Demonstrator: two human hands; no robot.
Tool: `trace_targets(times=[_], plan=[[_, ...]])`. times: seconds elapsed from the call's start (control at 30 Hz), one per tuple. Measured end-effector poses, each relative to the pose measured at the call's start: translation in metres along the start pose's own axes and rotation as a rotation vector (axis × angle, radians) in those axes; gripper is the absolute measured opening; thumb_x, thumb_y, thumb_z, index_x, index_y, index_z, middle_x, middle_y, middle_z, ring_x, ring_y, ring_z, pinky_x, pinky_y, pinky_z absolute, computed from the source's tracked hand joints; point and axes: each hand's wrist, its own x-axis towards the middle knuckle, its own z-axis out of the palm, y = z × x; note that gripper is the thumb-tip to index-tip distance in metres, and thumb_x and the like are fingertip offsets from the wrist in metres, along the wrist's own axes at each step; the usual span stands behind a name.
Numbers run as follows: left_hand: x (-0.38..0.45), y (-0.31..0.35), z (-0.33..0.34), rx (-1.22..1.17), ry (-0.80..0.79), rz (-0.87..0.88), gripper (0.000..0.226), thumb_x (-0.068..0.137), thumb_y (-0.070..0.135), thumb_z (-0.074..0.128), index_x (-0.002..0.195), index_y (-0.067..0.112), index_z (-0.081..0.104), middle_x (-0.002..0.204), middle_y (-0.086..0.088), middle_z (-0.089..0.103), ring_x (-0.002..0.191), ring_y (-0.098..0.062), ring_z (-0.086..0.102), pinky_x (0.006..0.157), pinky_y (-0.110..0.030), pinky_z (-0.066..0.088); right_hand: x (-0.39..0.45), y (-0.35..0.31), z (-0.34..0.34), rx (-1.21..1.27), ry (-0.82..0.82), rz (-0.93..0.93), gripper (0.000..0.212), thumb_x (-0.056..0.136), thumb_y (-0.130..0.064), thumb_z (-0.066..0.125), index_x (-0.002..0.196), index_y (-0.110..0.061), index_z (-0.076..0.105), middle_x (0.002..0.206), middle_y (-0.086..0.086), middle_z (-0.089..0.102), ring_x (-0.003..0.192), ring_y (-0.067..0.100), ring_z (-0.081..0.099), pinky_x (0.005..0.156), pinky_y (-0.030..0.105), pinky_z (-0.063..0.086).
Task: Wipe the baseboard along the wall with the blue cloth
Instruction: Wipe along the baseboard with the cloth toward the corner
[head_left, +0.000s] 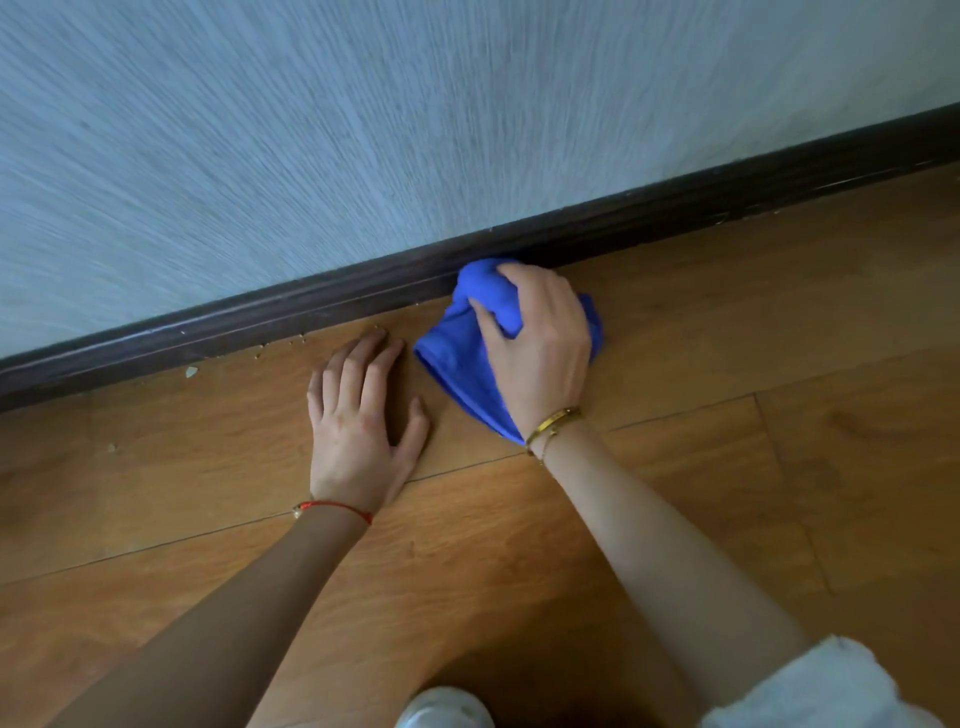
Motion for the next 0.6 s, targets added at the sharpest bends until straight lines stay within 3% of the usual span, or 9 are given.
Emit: trace_targets(times=[0.23, 0.3, 0.4, 0.47, 0.6], plan=[[0.0, 0.0, -0.001, -0.007, -0.016, 0.004, 0.057, 0.094, 0.038, 0.054, 0.145, 0.011, 0.051, 0.152, -0.008, 0.046, 0.141, -0.03, 0.04, 0.122, -0.052, 0.023, 0.03, 0.048, -0.034, 0.033, 0.236, 0.338, 0.03, 0.083, -0.015, 0.073, 0.11, -0.004, 0.066, 0.106, 0.009, 0.067, 0.101, 0.024, 0.063, 0.091, 0.038, 0.051], [-0.001, 0.001, -0.001, -0.013, -0.017, -0.003, 0.058, 0.094, 0.038, 0.054, 0.145, 0.011, 0.051, 0.152, -0.008, 0.046, 0.141, -0.029, 0.039, 0.122, -0.051, 0.021, 0.026, 0.037, -0.027, 0.038, 0.221, 0.279, 0.028, 0.083, -0.011, 0.074, 0.107, -0.001, 0.066, 0.103, 0.011, 0.066, 0.099, 0.024, 0.062, 0.091, 0.034, 0.05], [0.0, 0.001, -0.001, -0.018, -0.006, -0.001, 0.057, 0.092, 0.036, 0.055, 0.143, 0.01, 0.053, 0.151, -0.009, 0.047, 0.14, -0.03, 0.04, 0.12, -0.053, 0.025, 0.008, 0.01, -0.008, 0.034, 0.01, 0.009, 0.022, 0.08, -0.006, 0.076, 0.099, 0.0, 0.067, 0.095, 0.013, 0.066, 0.091, 0.026, 0.06, 0.085, 0.034, 0.049], [0.0, 0.0, -0.001, -0.012, -0.006, -0.001, 0.057, 0.092, 0.036, 0.055, 0.143, 0.009, 0.053, 0.151, -0.009, 0.047, 0.139, -0.031, 0.041, 0.119, -0.055, 0.027, 0.007, 0.01, -0.007, 0.007, -0.048, -0.064, 0.021, 0.08, -0.007, 0.076, 0.099, -0.002, 0.068, 0.094, 0.01, 0.067, 0.09, 0.025, 0.062, 0.084, 0.033, 0.05], [0.0, -0.001, -0.002, -0.012, -0.017, 0.004, 0.057, 0.093, 0.037, 0.055, 0.144, 0.01, 0.052, 0.152, -0.008, 0.047, 0.14, -0.031, 0.041, 0.119, -0.055, 0.026, 0.028, 0.048, -0.033, 0.029, 0.218, 0.278, 0.028, 0.083, -0.013, 0.073, 0.108, -0.003, 0.067, 0.105, 0.009, 0.067, 0.1, 0.025, 0.063, 0.091, 0.042, 0.051]])
